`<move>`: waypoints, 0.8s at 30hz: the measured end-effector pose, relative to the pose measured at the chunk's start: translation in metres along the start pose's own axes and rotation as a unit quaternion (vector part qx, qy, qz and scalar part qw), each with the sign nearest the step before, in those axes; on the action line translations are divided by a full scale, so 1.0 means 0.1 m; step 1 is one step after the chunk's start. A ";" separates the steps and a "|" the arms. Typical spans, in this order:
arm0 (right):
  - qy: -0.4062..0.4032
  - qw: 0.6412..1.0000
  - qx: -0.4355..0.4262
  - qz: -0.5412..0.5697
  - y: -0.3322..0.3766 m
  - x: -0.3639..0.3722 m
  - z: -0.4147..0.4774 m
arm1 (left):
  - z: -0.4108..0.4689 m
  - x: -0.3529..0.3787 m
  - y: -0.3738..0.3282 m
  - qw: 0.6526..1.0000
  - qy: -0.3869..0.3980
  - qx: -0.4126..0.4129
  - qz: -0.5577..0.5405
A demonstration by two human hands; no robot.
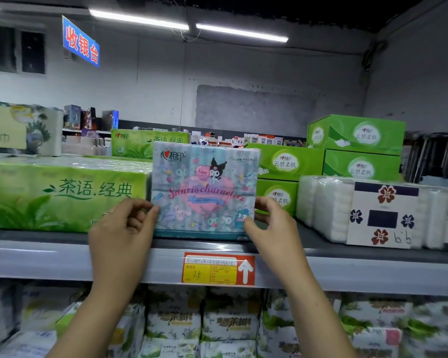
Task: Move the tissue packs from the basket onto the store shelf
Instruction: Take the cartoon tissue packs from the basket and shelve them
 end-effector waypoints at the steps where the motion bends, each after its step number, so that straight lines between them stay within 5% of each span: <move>1: 0.002 1.000 -0.002 0.004 0.00 0.00 0.00 | 0.00 0.01 0.00 1.000 0.002 0.001 0.005; 24: -0.006 0.998 -0.032 -0.060 0.04 0.01 0.00 | 0.00 0.02 -0.07 0.998 0.014 0.005 0.060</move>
Point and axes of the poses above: each hand's wrist, its own z-axis towards the middle knuckle, its own x-axis out of the palm, y = z × x, the point moved 6 cm from there along z, towards the middle knuckle, and after that the axes turned 2 degrees about -z, right-handed, at the moved point
